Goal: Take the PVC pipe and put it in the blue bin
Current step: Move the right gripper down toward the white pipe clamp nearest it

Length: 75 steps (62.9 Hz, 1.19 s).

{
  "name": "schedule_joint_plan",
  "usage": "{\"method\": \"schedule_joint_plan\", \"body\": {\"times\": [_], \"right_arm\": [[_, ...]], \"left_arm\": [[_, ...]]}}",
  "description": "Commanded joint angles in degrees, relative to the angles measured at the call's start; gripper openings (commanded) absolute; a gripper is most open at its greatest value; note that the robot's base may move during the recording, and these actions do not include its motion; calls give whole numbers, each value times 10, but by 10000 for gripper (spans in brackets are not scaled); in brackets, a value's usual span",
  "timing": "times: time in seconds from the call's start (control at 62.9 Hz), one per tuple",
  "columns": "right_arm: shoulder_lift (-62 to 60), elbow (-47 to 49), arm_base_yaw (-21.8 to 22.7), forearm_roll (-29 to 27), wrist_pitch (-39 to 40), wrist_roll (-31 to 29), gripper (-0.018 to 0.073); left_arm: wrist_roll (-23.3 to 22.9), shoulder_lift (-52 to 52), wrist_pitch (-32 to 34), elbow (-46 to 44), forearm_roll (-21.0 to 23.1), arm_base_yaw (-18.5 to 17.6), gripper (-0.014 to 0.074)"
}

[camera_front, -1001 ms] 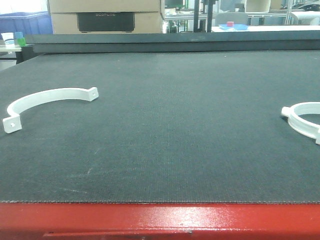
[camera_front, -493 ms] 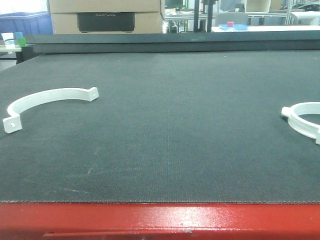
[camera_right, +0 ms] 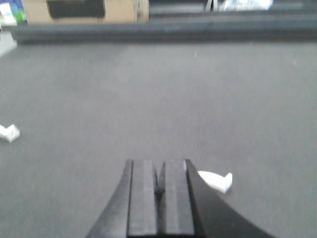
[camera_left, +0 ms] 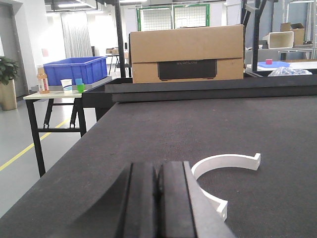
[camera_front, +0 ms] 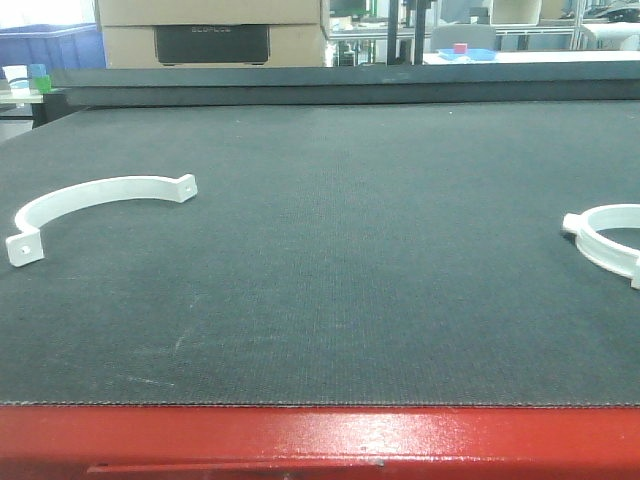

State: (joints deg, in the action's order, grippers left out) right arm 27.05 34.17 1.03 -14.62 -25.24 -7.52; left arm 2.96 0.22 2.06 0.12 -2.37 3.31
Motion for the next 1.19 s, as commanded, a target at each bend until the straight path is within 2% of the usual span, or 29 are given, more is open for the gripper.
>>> {"method": "schedule_joint_plan", "body": {"times": [0.0, 0.54, 0.731, 0.779, 0.843, 0.89, 0.922, 1.176], "right_arm": [[3, 6, -1, 5, 42, 0, -162], [3, 6, -1, 5, 41, 0, -162], [3, 6, -1, 5, 39, 0, -162], [3, 6, -1, 5, 39, 0, -162], [3, 6, -1, 5, 39, 0, -162], [3, 6, -1, 5, 39, 0, -162], [3, 6, -1, 5, 39, 0, -162], [3, 6, -1, 5, 30, 0, -162]], "left_arm": [[-2, -2, 7, -1, 3, 0, -111], [-2, -2, 8, -1, 3, 0, -111], [-2, -2, 47, -1, 8, 0, -111], [-6, -2, 54, -1, 29, 0, -111], [-16, -2, 54, -1, 95, 0, -111], [-21, -2, 54, -1, 166, 0, -111], [-21, -2, 53, -1, 191, 0, -111], [-19, -2, 48, -8, 180, 0, -111]]}}
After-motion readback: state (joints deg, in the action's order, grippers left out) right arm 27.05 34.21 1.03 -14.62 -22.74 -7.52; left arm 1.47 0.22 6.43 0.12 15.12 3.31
